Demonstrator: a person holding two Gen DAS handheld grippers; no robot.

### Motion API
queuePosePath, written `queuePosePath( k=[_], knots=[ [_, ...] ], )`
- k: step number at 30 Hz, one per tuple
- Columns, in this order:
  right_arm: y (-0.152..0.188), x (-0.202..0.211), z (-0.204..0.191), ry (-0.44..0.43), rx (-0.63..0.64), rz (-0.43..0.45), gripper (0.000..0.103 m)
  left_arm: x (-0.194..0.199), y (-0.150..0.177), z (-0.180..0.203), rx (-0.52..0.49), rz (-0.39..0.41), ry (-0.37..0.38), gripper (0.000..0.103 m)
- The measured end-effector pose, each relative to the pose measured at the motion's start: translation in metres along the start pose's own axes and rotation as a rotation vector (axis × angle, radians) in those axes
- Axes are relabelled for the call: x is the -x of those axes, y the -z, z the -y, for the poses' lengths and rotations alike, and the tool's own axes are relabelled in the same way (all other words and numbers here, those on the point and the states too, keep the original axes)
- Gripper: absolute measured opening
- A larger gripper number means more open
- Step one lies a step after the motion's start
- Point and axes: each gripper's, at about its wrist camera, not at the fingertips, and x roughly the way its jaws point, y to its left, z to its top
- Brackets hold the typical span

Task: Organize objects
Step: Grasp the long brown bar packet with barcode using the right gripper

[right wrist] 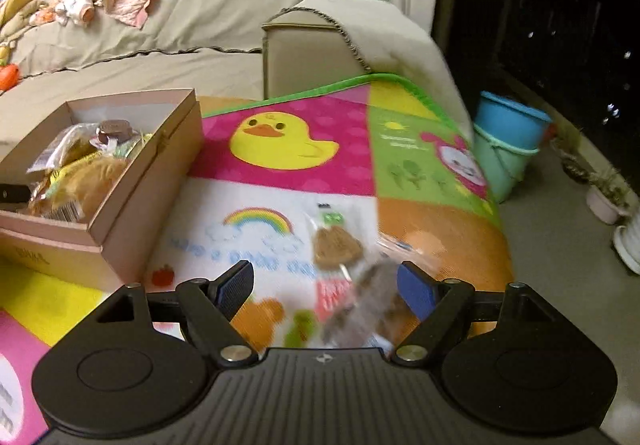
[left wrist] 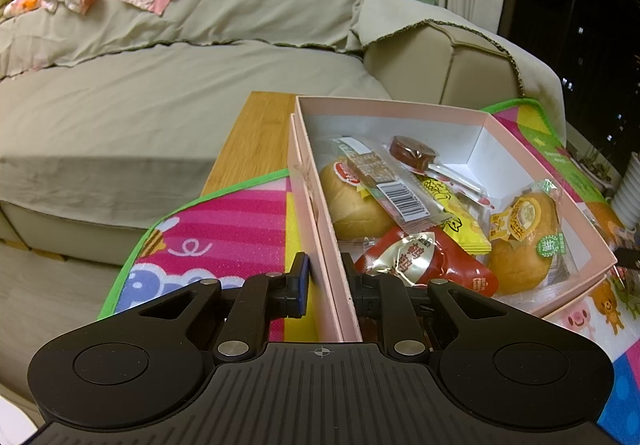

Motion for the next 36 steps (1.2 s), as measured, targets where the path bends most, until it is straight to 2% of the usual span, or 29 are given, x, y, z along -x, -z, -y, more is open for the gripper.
queuePosePath(
  k=[5,7,8,10,15,21,23,25,28,31,35,36],
  knots=[
    [-0.004,-0.019,0.013,0.051,-0.053,-0.034,0.077,0.0,0.001,0.0,-0.002,0.0,0.001,0.018],
    [0.002,-0.018,0.019,0.032,-0.077,-0.061,0.062,0.0,0.001,0.0,-0.001,0.0,0.001,0.018],
    [0.006,-0.015,0.02,0.026,-0.083,-0.07,0.059,0.0,0.001,0.0,-0.001,0.0,0.001,0.018],
    [0.013,-0.007,0.02,0.016,-0.077,-0.077,0.045,0.0,0.001,0.0,-0.001,0.0,0.001,0.018],
    [0.025,0.016,0.005,-0.066,-0.033,-0.084,0.037,0.0,0.001,0.0,-0.002,-0.001,0.001,0.018],
    [0.031,0.034,-0.028,-0.145,0.085,-0.093,0.037,0.0,0.001,0.0,-0.001,0.0,0.001,0.018],
    [0.028,0.038,-0.031,-0.147,0.09,-0.072,0.043,0.0,0.001,0.0,-0.002,-0.001,0.001,0.018],
    [0.022,0.04,-0.03,-0.138,0.072,-0.048,0.055,0.0,0.001,0.0,-0.002,0.0,0.001,0.018],
    [0.016,0.033,-0.026,-0.096,0.062,-0.043,0.056,0.0,0.001,0.0,-0.001,0.0,0.001,0.018],
    [0.017,0.018,-0.018,-0.067,0.027,-0.081,0.06,0.0,0.001,0.0,-0.002,-0.001,0.0,0.018],
    [0.026,0.007,-0.009,-0.074,-0.045,-0.131,0.059,0.0,0.001,0.001,-0.003,-0.001,-0.001,0.018],
    [0.028,0.008,-0.01,-0.073,-0.04,-0.128,0.056,0.0,0.001,0.001,-0.002,-0.001,-0.001,0.018]
  ],
)
